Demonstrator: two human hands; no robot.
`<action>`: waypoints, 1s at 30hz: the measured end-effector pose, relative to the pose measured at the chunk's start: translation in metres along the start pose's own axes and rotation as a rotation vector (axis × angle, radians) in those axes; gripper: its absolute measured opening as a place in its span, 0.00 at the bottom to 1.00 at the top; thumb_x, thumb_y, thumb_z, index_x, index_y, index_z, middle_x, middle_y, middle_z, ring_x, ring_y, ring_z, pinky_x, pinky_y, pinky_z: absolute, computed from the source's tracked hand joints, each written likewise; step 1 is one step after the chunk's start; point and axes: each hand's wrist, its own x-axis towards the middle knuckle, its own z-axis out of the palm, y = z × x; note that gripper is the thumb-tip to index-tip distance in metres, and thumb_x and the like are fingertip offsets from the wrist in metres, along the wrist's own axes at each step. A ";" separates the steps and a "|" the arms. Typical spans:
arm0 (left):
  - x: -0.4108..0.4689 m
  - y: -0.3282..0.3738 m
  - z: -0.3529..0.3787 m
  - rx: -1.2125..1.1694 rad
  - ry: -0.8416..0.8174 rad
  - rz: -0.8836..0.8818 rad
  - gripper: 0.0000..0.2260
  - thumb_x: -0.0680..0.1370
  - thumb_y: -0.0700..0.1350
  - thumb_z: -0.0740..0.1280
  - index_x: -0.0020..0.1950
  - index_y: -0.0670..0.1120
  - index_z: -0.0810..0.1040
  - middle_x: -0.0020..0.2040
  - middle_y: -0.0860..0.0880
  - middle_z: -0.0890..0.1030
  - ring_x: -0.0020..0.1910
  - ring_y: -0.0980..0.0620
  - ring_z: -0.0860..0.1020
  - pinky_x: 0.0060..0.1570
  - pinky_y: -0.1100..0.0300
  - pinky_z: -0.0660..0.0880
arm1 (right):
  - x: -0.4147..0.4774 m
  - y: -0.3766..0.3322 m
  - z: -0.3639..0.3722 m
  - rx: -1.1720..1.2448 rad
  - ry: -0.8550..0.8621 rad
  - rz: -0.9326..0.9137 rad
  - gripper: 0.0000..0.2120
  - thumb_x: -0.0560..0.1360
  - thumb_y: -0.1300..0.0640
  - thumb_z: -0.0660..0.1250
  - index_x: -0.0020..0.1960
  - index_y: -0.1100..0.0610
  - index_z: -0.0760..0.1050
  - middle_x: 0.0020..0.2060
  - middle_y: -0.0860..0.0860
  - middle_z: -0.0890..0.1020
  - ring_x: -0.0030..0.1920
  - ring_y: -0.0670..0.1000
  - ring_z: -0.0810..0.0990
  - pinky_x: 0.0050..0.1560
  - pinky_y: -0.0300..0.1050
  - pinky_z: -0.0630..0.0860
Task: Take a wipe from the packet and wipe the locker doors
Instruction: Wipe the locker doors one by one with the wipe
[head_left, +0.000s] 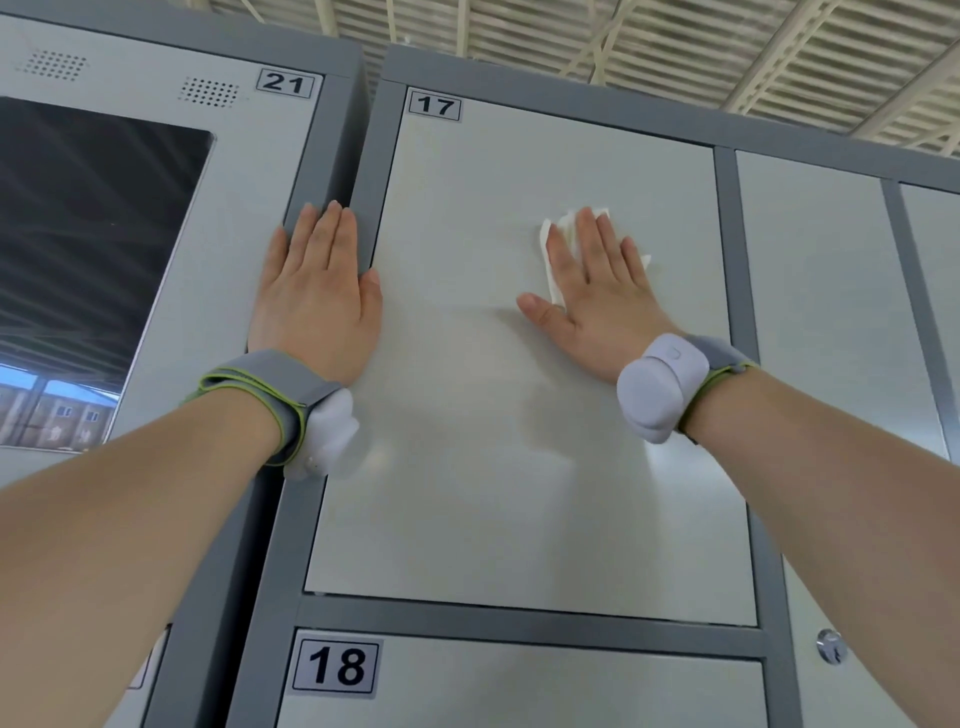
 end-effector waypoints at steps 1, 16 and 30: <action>0.000 0.000 0.000 -0.009 0.002 -0.001 0.25 0.81 0.48 0.50 0.77 0.39 0.52 0.78 0.44 0.53 0.77 0.47 0.49 0.74 0.53 0.43 | -0.004 0.001 0.000 -0.010 -0.013 -0.022 0.37 0.75 0.35 0.42 0.77 0.53 0.38 0.76 0.56 0.37 0.75 0.54 0.34 0.72 0.49 0.33; -0.001 0.001 0.001 0.037 -0.023 0.058 0.30 0.77 0.53 0.44 0.77 0.42 0.54 0.78 0.48 0.53 0.77 0.47 0.50 0.73 0.50 0.43 | -0.007 0.009 0.001 -0.020 -0.012 0.005 0.38 0.76 0.32 0.43 0.77 0.54 0.38 0.76 0.58 0.38 0.75 0.55 0.34 0.73 0.49 0.33; -0.001 0.011 -0.002 -0.005 -0.053 -0.023 0.24 0.82 0.45 0.52 0.77 0.41 0.54 0.78 0.46 0.52 0.77 0.46 0.49 0.73 0.48 0.42 | 0.001 0.033 -0.005 0.003 -0.036 0.119 0.36 0.77 0.35 0.44 0.77 0.52 0.38 0.76 0.57 0.37 0.75 0.54 0.34 0.73 0.51 0.34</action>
